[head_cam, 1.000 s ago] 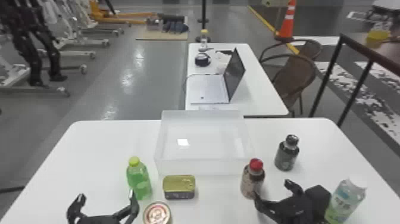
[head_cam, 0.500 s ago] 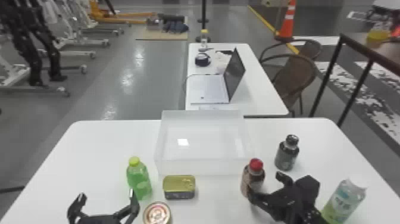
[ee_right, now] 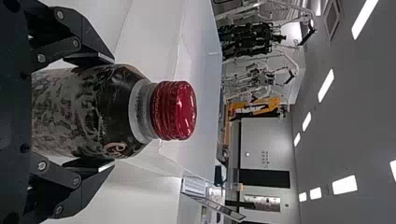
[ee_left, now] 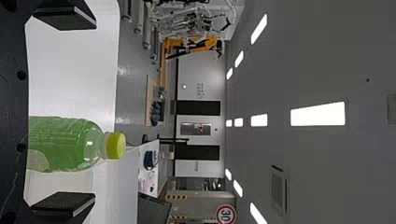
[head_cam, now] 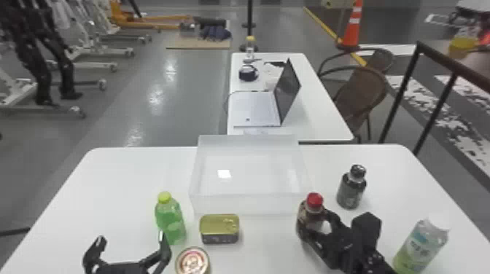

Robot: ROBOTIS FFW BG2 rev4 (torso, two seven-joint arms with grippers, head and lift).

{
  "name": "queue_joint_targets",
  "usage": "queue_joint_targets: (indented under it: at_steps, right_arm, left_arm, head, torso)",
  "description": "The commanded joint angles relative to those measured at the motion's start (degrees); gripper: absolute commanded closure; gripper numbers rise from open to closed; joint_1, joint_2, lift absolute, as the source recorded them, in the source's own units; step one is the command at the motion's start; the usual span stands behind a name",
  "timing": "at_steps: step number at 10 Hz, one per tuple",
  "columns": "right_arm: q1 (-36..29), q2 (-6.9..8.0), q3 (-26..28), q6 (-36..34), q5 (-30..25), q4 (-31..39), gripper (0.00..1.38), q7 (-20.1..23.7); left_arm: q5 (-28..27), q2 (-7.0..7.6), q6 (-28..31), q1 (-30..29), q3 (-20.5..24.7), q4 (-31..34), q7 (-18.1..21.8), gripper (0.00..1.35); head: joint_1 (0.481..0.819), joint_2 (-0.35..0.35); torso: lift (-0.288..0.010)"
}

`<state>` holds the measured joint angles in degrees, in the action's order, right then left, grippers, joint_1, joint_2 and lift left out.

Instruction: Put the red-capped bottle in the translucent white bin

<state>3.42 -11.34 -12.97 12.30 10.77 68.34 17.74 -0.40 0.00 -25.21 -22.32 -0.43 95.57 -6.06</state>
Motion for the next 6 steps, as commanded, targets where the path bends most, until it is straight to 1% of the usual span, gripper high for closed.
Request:
queue_joint_targets:
  at_steps: [1,2,3,5,6]
  right_arm:
    - [-0.4,-0.09,0.0,0.0,0.9,0.8,1.13,0.0]
    - [-1.6,-0.09,0.1,0.1,1.5,3.0,1.13,0.0]
    - [-3.2,-0.26,0.1,0.0,1.4,6.7,1.13,-0.1]
    - [-6.7,-0.97,0.1,-3.7,2.3,15.2,1.13,-0.1]
    - [-6.8,-1.32,0.2,-4.9,3.6,17.3,1.13,-0.3]
  left_arm:
    - [0.1,-0.15,0.0,0.0,0.0,0.0,0.0,0.02]
    - [0.1,-0.15,-0.1,0.1,0.0,0.0,0.0,0.02]
    - [0.1,-0.15,-0.1,0.2,-0.1,-0.1,0.0,0.02]
    - [0.2,-0.15,-0.1,0.1,-0.1,-0.2,0.0,0.02]
    - [0.3,-0.15,-0.1,0.1,-0.1,-0.2,0.0,0.02]
  head:
    - [0.549,0.0]
    - [0.549,0.0]
    - [0.549,0.0]
    - [0.549,0.0]
    - [0.549,0.0]
  torso:
    - [-0.1]
    - [-0.1]
    - [-0.1]
    - [-0.1]
    - [-0.1]
